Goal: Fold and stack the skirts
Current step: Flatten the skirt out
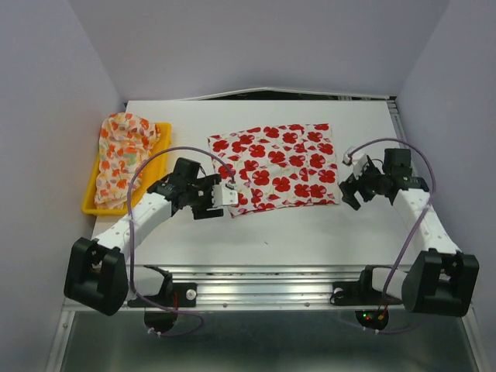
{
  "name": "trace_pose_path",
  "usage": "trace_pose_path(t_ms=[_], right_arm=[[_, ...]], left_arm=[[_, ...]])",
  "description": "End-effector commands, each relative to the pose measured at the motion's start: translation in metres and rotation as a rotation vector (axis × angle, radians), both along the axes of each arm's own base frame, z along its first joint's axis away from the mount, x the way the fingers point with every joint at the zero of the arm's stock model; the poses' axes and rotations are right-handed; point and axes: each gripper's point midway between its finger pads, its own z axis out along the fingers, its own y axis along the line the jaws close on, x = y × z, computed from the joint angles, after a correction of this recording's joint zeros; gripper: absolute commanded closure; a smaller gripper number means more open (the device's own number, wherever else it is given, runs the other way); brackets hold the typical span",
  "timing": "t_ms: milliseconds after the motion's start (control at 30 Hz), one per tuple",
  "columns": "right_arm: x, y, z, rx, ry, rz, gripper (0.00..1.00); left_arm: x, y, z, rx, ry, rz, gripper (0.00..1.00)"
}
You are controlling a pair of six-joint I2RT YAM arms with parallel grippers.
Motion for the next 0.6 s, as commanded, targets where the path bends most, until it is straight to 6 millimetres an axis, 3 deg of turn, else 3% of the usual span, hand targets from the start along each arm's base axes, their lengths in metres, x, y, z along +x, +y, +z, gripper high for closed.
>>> trace_pose_path(t_ms=[0, 200, 300, 333, 400, 467, 567], right_arm=[[-0.014, -0.016, -0.031, -0.298, -0.295, 0.385, 0.11], [-0.018, 0.003, -0.068, -0.313, -0.437, 0.718, 0.26], [0.000, 0.010, -0.071, -0.395, -0.604, 0.865, 0.30], [-0.003, 0.015, -0.081, -0.375, -0.622, 0.893, 0.30], [0.008, 0.017, -0.081, -0.460, -0.738, 0.977, 0.30], [0.002, 0.020, -0.102, -0.493, -0.758, 1.066, 0.30], [0.004, 0.018, -0.115, -0.557, -0.819, 1.142, 0.32]], left_arm=[[-0.012, 0.000, -0.026, 0.063, 0.021, -0.136, 0.19], [-0.011, -0.008, -0.032, 0.038, 0.058, -0.144, 0.22], [-0.009, -0.008, -0.035, 0.039, 0.030, -0.157, 0.23], [-0.009, -0.006, -0.037, 0.050, 0.020, -0.166, 0.23], [-0.009, -0.006, -0.040, 0.053, 0.013, -0.169, 0.23], [-0.009, -0.006, -0.044, 0.062, 0.018, -0.180, 0.23], [-0.008, -0.007, -0.047, 0.064, 0.021, -0.192, 0.24]])
